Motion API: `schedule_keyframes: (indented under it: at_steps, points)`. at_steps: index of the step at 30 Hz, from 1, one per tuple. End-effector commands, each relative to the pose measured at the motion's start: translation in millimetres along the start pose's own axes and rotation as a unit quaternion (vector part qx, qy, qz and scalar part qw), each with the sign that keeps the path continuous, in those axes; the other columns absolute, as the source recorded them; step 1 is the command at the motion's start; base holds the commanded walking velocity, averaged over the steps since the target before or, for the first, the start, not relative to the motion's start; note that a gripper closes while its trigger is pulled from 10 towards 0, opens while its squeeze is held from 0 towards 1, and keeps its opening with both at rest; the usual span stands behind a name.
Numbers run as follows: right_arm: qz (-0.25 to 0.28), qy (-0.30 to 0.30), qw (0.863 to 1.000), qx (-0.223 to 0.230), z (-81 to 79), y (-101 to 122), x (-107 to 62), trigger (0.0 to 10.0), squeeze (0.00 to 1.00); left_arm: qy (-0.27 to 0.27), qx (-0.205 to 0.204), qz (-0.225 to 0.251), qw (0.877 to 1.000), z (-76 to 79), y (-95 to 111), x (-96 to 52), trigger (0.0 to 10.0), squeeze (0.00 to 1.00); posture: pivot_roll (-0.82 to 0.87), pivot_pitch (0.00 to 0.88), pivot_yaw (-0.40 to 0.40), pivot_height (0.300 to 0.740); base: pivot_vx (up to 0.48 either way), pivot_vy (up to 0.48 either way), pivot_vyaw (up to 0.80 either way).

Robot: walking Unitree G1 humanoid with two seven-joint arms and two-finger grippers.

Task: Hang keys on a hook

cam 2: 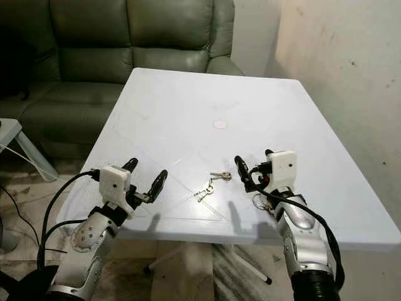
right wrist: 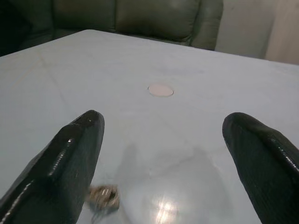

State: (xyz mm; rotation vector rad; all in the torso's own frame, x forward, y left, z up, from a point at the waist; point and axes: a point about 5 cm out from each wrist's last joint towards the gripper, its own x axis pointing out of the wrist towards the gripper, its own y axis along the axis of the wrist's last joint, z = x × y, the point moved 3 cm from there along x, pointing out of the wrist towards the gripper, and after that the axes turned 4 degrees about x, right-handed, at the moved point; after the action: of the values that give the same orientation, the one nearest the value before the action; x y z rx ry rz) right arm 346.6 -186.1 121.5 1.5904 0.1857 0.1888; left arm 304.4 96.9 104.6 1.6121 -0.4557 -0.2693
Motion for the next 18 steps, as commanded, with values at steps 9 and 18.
schedule_keyframes:
  at_steps: [9, 18]
  points:
    - [-0.031, -0.046, 0.998, 0.027, -7.7, -3.5, 16.4, 10.0, 0.00, -0.070, 0.032, 0.010, 0.997, 27.5, 2.8, -4.9, 10.0, 0.00, 0.02, 0.000, -0.058, 0.740, 0.000, 0.000, 0.00]
    - [-0.058, -0.061, 0.996, 0.037, -18.9, -10.9, 28.1, 10.0, 0.00, -0.092, 0.029, 0.010, 0.995, 43.2, 1.6, -9.0, 10.0, 0.00, 0.02, 0.000, -0.063, 0.740, 0.000, 0.000, 0.00]
